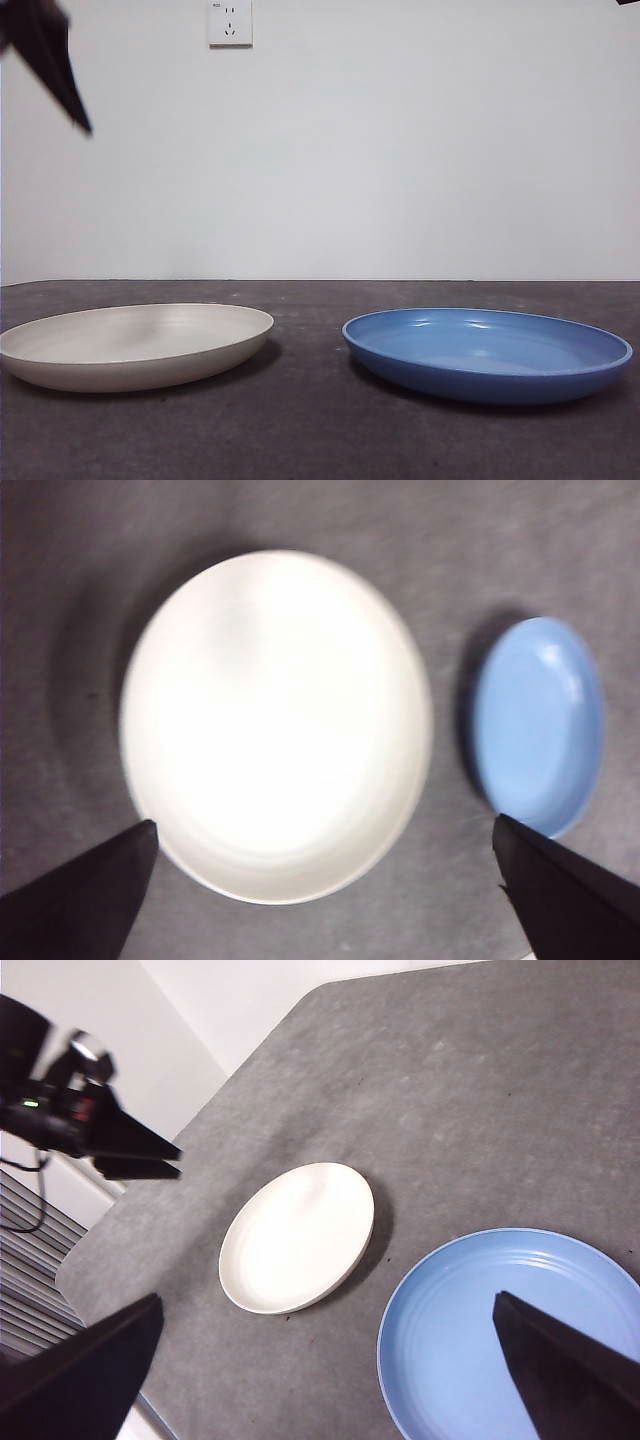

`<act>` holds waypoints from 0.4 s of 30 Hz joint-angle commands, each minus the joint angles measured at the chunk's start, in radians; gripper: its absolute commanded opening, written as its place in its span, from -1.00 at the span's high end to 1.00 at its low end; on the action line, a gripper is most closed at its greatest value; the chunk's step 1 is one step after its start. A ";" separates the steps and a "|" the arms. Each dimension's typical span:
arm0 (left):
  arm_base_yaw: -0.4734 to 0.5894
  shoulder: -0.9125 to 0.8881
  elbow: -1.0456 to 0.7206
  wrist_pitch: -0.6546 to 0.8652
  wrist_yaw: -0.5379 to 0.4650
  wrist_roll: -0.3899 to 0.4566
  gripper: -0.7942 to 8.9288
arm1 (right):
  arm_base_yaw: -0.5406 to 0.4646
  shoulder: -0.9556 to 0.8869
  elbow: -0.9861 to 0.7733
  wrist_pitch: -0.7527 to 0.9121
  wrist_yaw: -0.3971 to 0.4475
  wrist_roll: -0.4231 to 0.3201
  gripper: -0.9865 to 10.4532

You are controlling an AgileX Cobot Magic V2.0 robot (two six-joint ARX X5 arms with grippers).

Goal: Pick up the white plate, put it on the blue plate, put it on desk

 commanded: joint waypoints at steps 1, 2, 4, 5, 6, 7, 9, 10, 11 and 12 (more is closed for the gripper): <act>0.008 0.087 0.018 0.026 0.009 0.051 -0.50 | 0.005 0.003 0.016 0.008 -0.003 -0.011 -0.25; 0.011 0.120 0.018 0.040 0.011 0.051 -0.50 | 0.005 0.003 0.016 0.009 -0.003 -0.011 -0.25; 0.011 0.166 0.018 0.063 0.012 0.051 -0.50 | 0.005 0.003 0.016 0.009 -0.003 -0.011 -0.25; 0.011 0.190 0.018 0.074 0.012 0.051 -0.50 | 0.005 0.003 0.016 0.009 -0.003 -0.011 -0.25; 0.011 0.212 0.018 0.085 0.012 0.051 -0.50 | 0.005 0.004 0.016 0.010 -0.003 -0.011 -0.25; 0.011 0.230 0.018 0.093 0.012 0.051 -0.50 | 0.005 0.004 0.016 0.010 -0.003 -0.011 -0.25; 0.011 0.263 0.018 0.108 0.012 0.051 -0.50 | 0.005 0.004 0.016 0.010 -0.001 -0.012 -0.25; 0.011 0.275 0.018 0.116 0.012 0.051 -0.50 | 0.005 0.004 0.016 0.010 0.000 -0.012 -0.25; 0.011 0.288 0.018 0.123 0.012 0.051 -0.50 | 0.005 0.004 0.016 0.010 0.000 -0.012 -0.25; 0.011 0.300 0.018 0.133 0.012 0.050 -0.50 | 0.005 0.004 0.016 0.010 0.000 -0.012 -0.25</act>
